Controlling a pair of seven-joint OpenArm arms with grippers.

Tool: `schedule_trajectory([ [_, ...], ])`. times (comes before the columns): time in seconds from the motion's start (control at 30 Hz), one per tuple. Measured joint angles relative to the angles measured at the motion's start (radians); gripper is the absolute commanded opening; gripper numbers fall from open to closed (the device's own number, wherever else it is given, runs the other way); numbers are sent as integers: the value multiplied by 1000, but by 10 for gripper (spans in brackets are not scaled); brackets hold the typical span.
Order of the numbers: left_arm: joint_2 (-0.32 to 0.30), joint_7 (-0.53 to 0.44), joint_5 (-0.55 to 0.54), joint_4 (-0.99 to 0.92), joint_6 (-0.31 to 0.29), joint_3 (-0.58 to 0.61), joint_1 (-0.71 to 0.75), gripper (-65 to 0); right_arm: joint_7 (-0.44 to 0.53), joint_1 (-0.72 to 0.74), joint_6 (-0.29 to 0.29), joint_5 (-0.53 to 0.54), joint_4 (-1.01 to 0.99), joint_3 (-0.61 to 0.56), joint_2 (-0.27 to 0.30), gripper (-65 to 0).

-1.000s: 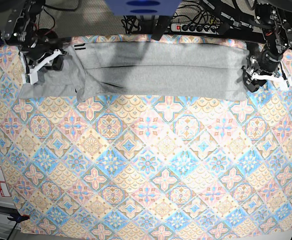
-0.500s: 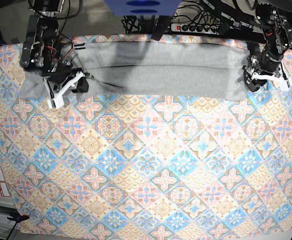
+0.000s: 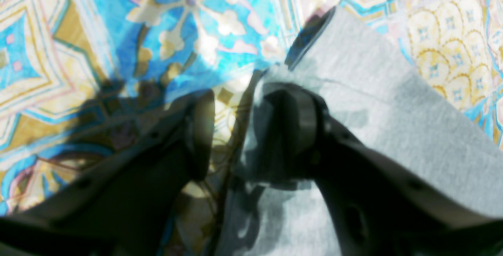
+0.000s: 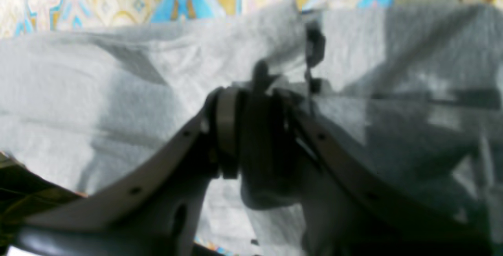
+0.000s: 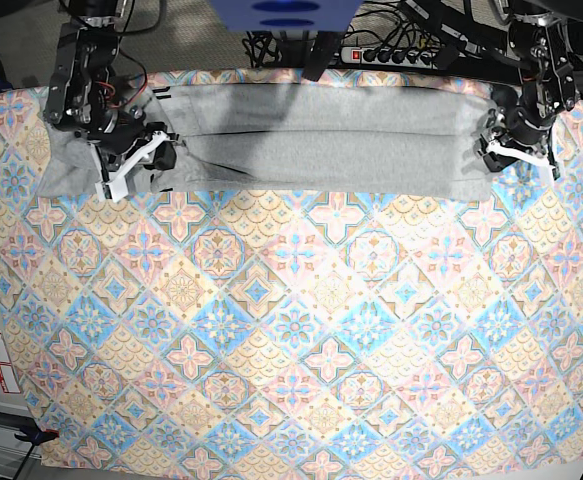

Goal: Fold the T-shirt properly
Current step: 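Grasp the folded shirt edges with both grippers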

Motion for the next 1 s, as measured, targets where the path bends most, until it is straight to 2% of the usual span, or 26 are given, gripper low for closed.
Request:
schedule_trajectory([
  [0.37,-9,-31,6,9,8,111,2,-366,4,2,0,0,0,-1,0,-510],
  [0.7,-9,-46,-1,9,4,124,14,-373,3,5,0,1,0,-1,0,-509],
  [0.87,-23,-61,8,12,14,201,16,-376,0,5,0,0,0,-1,0,-508],
  [0.93,-22,-65,14,14,19,208,16,-412,-3,7,0,1,0,-1,-1,-508],
  [1.0,-22,-65,14,13,19,208,16,-488,-4,7,0,3,0,-1,0,-508],
])
